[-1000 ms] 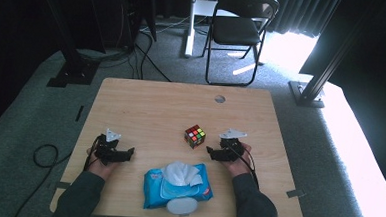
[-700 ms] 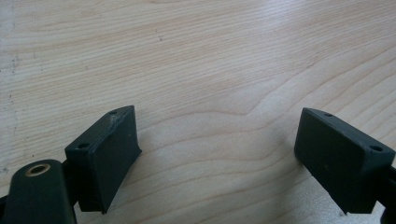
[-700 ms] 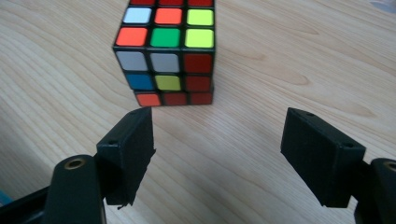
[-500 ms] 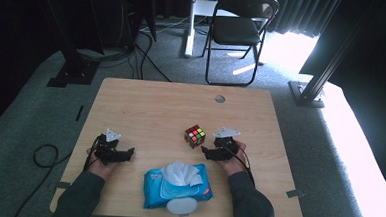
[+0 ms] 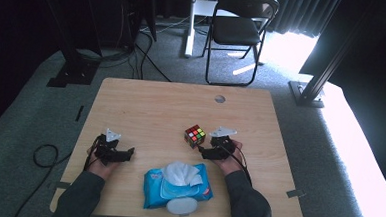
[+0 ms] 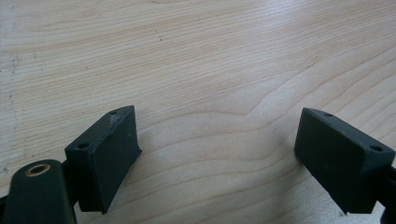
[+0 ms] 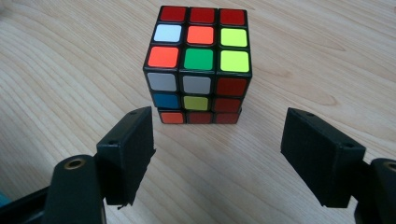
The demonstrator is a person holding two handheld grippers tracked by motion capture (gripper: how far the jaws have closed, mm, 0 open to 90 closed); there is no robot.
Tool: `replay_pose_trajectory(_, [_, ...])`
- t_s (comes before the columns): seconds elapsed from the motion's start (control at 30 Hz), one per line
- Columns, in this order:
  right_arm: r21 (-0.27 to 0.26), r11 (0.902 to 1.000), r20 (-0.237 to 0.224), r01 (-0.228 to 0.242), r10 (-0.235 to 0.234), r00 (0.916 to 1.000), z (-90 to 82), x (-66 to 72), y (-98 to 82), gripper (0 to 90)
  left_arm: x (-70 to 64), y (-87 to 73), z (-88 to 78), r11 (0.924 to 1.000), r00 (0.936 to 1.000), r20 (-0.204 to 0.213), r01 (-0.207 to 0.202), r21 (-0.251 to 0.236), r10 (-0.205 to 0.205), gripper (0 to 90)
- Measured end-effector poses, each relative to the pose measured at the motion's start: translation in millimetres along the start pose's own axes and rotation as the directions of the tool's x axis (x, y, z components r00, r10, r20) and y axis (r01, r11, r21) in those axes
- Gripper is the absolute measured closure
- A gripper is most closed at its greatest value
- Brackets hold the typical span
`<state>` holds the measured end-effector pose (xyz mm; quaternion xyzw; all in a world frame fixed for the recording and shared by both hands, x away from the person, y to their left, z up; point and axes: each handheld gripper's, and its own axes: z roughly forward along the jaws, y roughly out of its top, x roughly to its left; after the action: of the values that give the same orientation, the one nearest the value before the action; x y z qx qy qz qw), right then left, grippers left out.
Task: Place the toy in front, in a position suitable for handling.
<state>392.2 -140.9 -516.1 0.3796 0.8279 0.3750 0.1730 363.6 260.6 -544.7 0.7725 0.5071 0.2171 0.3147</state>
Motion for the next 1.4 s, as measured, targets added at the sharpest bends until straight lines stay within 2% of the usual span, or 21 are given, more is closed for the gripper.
replay_pose_trajectory(0.47, [0.005,0.9999,-0.01,0.014,-0.014,0.9998,6.6,4.4,13.2,23.1,0.0,0.0,0.0,1.0,1.0,0.0,0.0,0.0,0.0,13.7])
replay_pose_trajectory(1.1, [0.043,0.9991,-0.022,0.009,-0.008,0.9997,29.0,7.3,20.2,21.3,0.0,0.0,0.0,1.0,1.0,0.0,0.0,0.0,0.0,13.7])
replay_pose_trajectory(1.4, [0.073,0.9973,-0.025,-0.006,0.008,0.9996,42.3,4.4,16.8,26.1,0.0,-0.1,0.0,1.0,1.0,0.0,0.0,0.0,0.0,13.7])
